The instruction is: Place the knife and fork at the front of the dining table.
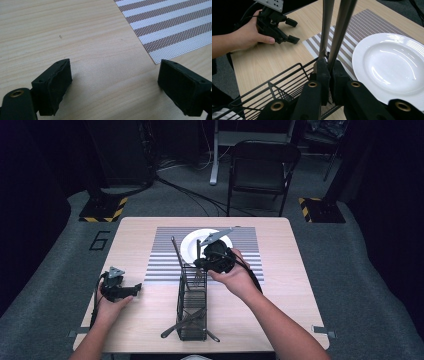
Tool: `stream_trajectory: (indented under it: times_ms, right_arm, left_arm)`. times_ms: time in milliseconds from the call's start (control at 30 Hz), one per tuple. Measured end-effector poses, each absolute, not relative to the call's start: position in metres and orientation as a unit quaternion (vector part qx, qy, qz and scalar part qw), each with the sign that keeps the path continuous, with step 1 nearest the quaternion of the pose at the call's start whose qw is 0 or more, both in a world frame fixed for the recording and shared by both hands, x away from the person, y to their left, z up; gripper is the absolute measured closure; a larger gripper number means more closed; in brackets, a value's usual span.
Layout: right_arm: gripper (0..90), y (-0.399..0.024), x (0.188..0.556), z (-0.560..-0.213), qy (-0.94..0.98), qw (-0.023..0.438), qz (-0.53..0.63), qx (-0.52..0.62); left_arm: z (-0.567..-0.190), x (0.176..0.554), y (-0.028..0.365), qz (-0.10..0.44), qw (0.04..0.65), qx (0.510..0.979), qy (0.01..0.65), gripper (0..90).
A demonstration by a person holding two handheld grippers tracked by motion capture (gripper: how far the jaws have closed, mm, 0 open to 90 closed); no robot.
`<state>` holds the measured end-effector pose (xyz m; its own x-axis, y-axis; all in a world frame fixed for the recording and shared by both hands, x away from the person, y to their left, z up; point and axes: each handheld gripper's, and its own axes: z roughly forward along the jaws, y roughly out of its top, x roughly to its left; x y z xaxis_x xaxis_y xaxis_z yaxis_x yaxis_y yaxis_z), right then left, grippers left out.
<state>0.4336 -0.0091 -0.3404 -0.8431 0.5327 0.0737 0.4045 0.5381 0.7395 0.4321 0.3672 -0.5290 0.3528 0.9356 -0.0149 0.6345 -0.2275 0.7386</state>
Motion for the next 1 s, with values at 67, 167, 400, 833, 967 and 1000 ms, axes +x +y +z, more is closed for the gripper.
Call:
stream_trajectory:
  times_ms: [67, 167, 400, 833, 967, 1000]
  right_arm:
    - [87.0, -0.01, 0.434, -0.335, 0.874, 0.079, 0.4, 0.265]
    - [87.0, -0.011, 0.433, -0.33, 0.873, 0.077, 0.401, 0.266]
    - [87.0, -0.013, 0.433, -0.316, 0.872, 0.075, 0.405, 0.265]
    - [87.0, -0.023, 0.436, -0.298, 0.867, 0.079, 0.411, 0.271]
    - [87.0, -0.03, 0.438, -0.292, 0.863, 0.082, 0.415, 0.275]
    - [87.0, -0.031, 0.438, -0.291, 0.863, 0.082, 0.414, 0.277]
  left_arm:
    - [-0.529, 0.432, 0.367, 0.224, 0.336, 0.751, 0.523, 11.8]
    - [-0.529, 0.432, 0.367, 0.224, 0.336, 0.751, 0.523, 11.8]
    - [-0.529, 0.432, 0.367, 0.224, 0.336, 0.751, 0.523, 11.8]
    - [-0.529, 0.432, 0.367, 0.224, 0.336, 0.751, 0.523, 11.8]
    - [-0.529, 0.432, 0.367, 0.224, 0.336, 0.751, 0.523, 11.8]
    - [-0.529, 0.432, 0.367, 0.224, 0.336, 0.75, 0.523, 11.8]
